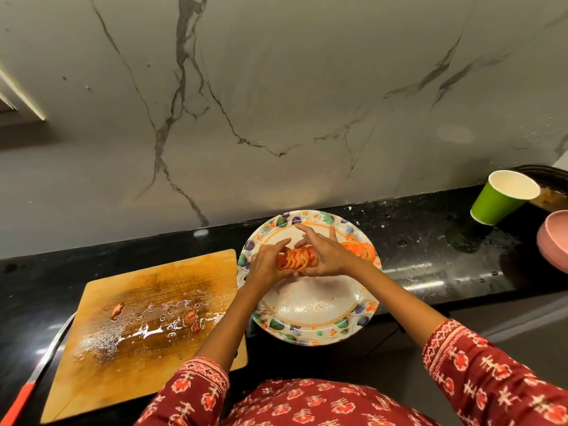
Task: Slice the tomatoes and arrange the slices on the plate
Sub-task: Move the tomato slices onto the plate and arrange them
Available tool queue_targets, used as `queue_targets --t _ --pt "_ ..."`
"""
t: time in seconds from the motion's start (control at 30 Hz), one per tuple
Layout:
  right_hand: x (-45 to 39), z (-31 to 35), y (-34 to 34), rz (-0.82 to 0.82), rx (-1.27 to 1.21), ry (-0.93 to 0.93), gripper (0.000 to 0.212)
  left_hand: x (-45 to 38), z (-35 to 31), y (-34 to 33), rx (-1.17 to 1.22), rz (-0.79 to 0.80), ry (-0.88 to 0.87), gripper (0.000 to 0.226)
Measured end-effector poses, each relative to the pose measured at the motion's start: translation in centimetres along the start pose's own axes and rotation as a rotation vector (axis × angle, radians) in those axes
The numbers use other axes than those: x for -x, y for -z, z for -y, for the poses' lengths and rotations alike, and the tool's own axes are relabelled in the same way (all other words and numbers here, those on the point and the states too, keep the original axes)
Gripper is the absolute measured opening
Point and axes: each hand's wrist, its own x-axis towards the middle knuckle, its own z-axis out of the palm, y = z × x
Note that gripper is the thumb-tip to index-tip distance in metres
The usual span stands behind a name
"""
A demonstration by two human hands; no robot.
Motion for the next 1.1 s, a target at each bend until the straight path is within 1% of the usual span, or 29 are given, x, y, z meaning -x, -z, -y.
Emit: queue_targets --t 0.17,0.37,0.47,0.57,0.63,0.77,0.93,1.0,1.1 --pt "-0.2 0.4 -0.8 -0.033 -0.004 -0.001 0.096 -0.1 -0.1 0.1 0.024 0.0 0.009 0.079" --pt "-0.2 0.1 -0.8 -0.121 0.062 0.008 0.1 0.0 -0.4 0.1 0.002 0.026 0.011 0.081" --pt "-0.4 -0.1 -0.5 -0.111 0.091 0.003 0.107 -0.2 -0.4 0.0 -0.018 0.058 0.013 0.083" --pt "-0.3 -0.2 0.3 -0.096 0.084 0.002 0.114 -0.3 -0.2 0.0 0.005 0.035 0.017 0.085" --pt "0.0 -0.5 0.8 -0.063 0.088 -0.005 0.115 -0.5 -0.2 -0.1 0.023 0.029 0.003 0.086" --pt "0.4 -0.9 0.5 -0.018 0.139 -0.001 0.113 -0.9 -0.6 -0.2 0.008 0.03 -0.049 0.083" --pt "0.4 -0.7 0.2 -0.04 0.132 -0.006 0.103 -0.9 -0.5 -0.4 -0.012 0.006 -0.037 0.081" --pt "0.3 -0.8 0.2 -0.046 0.132 -0.004 0.102 -1.0 -0.6 -0.7 0.002 0.01 -0.051 0.083" --pt "0.3 -0.7 0.5 -0.024 0.136 0.0 0.104 -1.2 -0.5 -1.0 0.004 0.008 -0.058 0.079"
